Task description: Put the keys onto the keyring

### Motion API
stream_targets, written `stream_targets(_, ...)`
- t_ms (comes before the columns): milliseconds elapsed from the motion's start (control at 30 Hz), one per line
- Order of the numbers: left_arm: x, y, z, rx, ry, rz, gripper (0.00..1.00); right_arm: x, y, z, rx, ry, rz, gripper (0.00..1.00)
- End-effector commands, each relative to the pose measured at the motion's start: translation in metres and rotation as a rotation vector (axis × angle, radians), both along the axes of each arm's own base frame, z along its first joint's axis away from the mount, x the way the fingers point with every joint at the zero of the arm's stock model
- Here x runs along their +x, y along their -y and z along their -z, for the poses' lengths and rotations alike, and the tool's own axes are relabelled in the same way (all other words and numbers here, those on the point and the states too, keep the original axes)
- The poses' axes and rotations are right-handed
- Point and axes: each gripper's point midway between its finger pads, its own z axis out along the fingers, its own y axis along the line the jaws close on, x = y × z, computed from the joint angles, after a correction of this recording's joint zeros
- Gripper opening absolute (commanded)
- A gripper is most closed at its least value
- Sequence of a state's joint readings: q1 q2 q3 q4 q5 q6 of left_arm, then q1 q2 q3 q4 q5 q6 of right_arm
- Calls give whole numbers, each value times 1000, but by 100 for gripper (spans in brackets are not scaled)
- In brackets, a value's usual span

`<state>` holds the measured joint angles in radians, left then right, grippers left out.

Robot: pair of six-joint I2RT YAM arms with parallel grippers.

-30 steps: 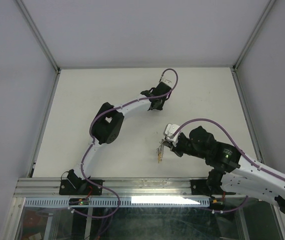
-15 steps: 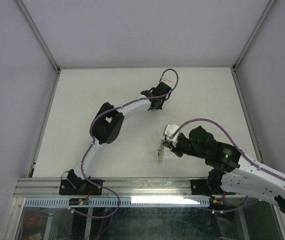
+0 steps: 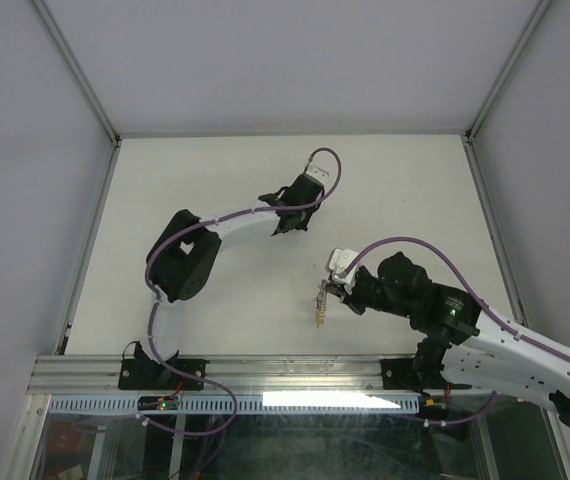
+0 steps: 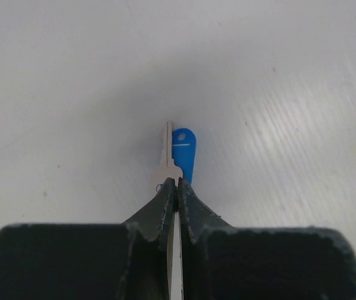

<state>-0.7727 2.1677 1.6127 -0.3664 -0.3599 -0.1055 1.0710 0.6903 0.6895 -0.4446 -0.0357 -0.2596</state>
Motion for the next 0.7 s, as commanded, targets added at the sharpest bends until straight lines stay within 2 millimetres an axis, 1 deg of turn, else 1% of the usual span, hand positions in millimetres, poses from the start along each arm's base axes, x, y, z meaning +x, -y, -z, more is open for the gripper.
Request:
stream_targets(0,-10,16,-108,-260,223,108,0,2,-14,-32,129,46,-19,0)
stream_targets(133,-40,-1,-143,-377,322,172,0,3,-20,-41,179,57,-20,0)
stream_targets(200,-54,-6,-157,-420,345,220,0,5,-22,-45,201,63,-15,0)
stream_targets(333,-83,-12,-176,-468,355,322,0,8,-30,-57,262,91,-21,0)
stream_targets(367,-89,-14,-177,-474,352,342,0,8,-33,-60,277,95,-28,0)
stream_targets(400,-97,-18,-187,-493,370,358,0,9,-35,-64,294,99,-31,0)
stream_targets(533,-123,-32,-205,-549,389,396,0,9,-49,-73,339,114,-66,0)
stream_targets(567,-132,-35,-207,-568,392,412,0,8,-52,-75,347,119,-77,0)
stream_targets(667,-153,-46,-228,-635,442,452,0,7,-60,-80,374,127,-109,0)
